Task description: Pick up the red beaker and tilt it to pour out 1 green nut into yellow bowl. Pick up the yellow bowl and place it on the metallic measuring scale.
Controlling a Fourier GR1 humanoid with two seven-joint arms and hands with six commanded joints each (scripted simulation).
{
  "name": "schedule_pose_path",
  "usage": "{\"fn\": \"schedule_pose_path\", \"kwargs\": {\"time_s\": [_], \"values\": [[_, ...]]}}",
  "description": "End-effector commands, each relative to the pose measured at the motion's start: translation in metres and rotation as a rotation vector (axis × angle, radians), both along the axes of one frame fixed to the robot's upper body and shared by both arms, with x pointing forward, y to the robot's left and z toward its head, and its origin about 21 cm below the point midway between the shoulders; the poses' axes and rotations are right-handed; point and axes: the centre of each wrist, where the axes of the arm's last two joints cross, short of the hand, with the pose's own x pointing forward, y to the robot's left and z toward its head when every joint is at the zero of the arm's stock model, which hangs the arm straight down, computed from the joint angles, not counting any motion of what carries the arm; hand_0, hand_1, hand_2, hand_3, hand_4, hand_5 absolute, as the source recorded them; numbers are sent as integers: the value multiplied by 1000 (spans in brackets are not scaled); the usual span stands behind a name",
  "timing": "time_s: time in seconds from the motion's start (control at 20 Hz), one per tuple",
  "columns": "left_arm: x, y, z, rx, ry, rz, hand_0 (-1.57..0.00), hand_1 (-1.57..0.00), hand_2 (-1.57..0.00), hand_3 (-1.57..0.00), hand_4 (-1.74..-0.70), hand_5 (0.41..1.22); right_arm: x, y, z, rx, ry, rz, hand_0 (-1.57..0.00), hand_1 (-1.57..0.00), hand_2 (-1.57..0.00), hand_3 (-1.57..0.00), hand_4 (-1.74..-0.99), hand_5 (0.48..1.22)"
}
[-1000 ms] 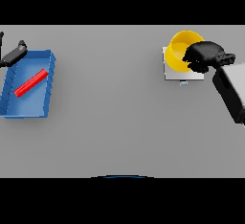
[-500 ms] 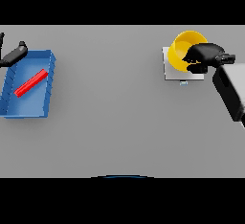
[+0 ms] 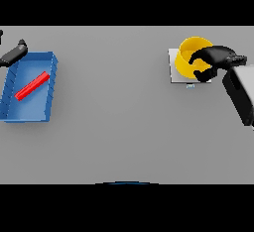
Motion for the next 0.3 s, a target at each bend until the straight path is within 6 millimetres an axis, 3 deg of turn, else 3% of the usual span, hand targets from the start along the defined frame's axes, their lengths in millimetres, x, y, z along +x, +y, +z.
{"fn": "schedule_pose_path", "kwargs": {"time_s": [0.0, 0.1, 0.25], "values": [[0, -1, -3, -2, 6, 2, 1, 1, 1, 1, -856, 772, 0, 1, -1, -8, 1, -6, -152, -114, -182, -397, -1452, 818], [-2, -3, -1, 4, 2, 6, 1, 1, 1, 1, -853, 772, -3, 3, -8, -15, 9, 9, -97, -72, -116, -325, -1432, 807], [-1, -6, 1, 20, -4, 12, 1, 1, 1, 1, -851, 768, -1, -2, 1, -16, -8, 18, -49, -37, -59, -263, -1414, 796]]}}
